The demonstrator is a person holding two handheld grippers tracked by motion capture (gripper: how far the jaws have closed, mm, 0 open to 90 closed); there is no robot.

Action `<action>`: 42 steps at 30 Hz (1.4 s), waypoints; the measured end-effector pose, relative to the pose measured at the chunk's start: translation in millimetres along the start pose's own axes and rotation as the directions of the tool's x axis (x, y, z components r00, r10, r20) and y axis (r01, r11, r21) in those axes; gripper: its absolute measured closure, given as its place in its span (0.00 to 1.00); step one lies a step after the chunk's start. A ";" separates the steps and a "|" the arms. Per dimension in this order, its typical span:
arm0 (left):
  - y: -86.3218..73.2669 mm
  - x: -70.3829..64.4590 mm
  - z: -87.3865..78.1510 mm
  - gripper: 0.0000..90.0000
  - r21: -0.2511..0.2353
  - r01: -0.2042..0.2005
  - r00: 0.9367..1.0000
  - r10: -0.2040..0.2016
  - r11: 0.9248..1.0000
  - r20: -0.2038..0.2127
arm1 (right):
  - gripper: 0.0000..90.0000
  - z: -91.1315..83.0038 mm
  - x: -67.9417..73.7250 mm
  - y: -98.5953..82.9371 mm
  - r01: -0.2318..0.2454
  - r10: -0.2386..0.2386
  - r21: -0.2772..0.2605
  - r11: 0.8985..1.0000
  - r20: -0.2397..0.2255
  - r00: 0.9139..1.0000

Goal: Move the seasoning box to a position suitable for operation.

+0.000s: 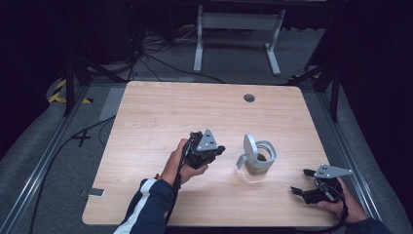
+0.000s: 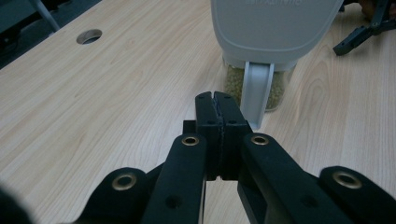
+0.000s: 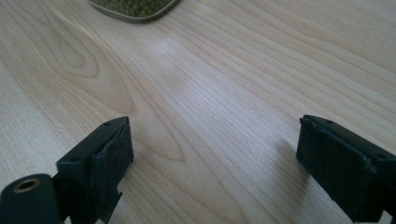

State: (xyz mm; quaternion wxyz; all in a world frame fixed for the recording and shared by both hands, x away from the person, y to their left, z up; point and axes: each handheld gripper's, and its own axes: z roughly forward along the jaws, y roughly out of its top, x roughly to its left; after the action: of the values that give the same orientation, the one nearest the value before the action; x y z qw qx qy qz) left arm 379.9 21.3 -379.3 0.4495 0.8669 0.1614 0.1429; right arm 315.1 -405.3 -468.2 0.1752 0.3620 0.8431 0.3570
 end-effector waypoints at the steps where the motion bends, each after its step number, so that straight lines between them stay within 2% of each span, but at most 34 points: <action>1: 1.6 -0.3 1.4 1.00 -0.003 -0.004 1.000 0.004 1.000 0.001 | 0.12 0.0 0.0 0.0 0.000 0.000 0.000 1.000 0.000 1.000; 9: 23.6 -4.8 12.1 1.00 -0.025 -0.021 1.000 0.022 0.999 0.017 | 0.12 0.0 0.0 0.0 0.000 0.000 0.000 1.000 0.000 1.000; 13: 29.7 -6.3 15.7 1.00 -0.025 -0.027 0.999 0.028 0.999 0.017 | 0.12 0.0 0.0 0.0 0.000 0.000 0.000 1.000 0.000 1.000; 16: 35.4 -9.0 19.8 1.00 -0.008 -0.047 0.999 0.047 0.999 0.016 | 0.12 0.0 0.0 0.0 0.000 0.000 0.000 1.000 0.000 1.000; 30: 49.1 -13.9 30.4 1.00 -0.017 -0.072 0.997 0.072 0.997 0.031 | 0.12 -0.1 0.1 0.0 0.000 0.000 0.001 1.000 0.000 1.000; 33: 52.1 -15.6 32.2 1.00 -0.020 -0.064 0.997 0.065 0.998 0.034 | 0.12 0.0 0.0 0.0 0.000 0.000 0.000 1.000 0.000 1.000; 42: 60.8 -21.3 41.2 1.00 -0.011 -0.101 0.993 0.101 0.995 0.053 | 0.12 -0.1 0.1 0.0 0.000 0.000 0.001 1.000 0.001 1.000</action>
State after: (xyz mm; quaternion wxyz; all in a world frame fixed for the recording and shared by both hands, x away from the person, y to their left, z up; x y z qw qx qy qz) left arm 386.0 -50.6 -354.1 0.4495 0.8755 0.1047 0.1430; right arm 314.9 -405.3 -468.2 0.1753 0.3621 0.8432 0.3566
